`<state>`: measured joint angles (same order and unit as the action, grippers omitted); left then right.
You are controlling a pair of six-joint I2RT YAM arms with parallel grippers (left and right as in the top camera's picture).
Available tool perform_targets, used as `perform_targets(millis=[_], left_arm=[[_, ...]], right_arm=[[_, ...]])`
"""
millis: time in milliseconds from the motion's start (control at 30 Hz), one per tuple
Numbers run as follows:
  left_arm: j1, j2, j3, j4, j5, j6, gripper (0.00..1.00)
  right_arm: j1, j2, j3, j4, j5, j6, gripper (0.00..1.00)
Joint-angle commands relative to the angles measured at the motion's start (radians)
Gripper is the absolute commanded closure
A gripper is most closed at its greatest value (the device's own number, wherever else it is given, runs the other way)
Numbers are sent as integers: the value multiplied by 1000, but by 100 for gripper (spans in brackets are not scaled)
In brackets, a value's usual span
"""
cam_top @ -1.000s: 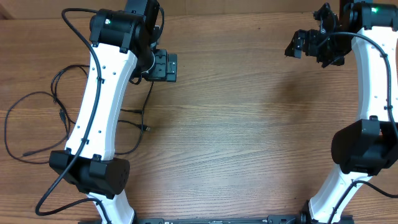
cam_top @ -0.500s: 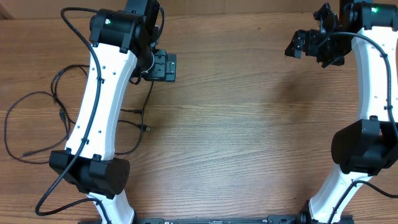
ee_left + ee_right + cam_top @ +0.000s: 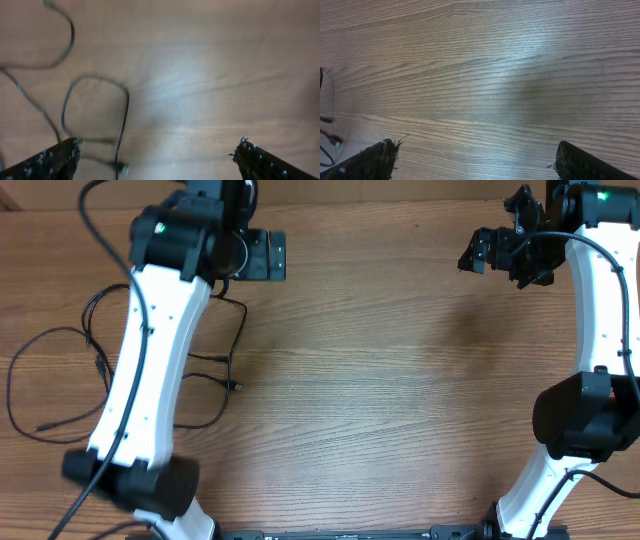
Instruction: Untangle cables
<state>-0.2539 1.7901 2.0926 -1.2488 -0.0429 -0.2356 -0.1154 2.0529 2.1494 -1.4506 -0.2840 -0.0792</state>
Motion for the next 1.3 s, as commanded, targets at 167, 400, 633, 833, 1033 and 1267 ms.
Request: perform_targets(millis=[167,400,633,833,1033,1267], left_arm=[[-2,-255,-348,278,-17,48,0],[-2,-490,-740,646,-16,83,0],[-2,-710,-1085,961,-17,82,0],[-1,-900,-1373,1266,-22,55,0],[-1,-1094,-1654,1524,-94,-25,0],[1,-1281,-1855,1598,-176,-113,0]], right_arm=[[3,1,-1,5,-9,-1,0],[3,1,-1,5,-9,-1,0],[3,1,-1,5,-9,-1,0],[3,1,-1,5,-9,-1,0],[3,1,-1,5,-9,-1,0],[3,1,-1,5,-9,-1,0]])
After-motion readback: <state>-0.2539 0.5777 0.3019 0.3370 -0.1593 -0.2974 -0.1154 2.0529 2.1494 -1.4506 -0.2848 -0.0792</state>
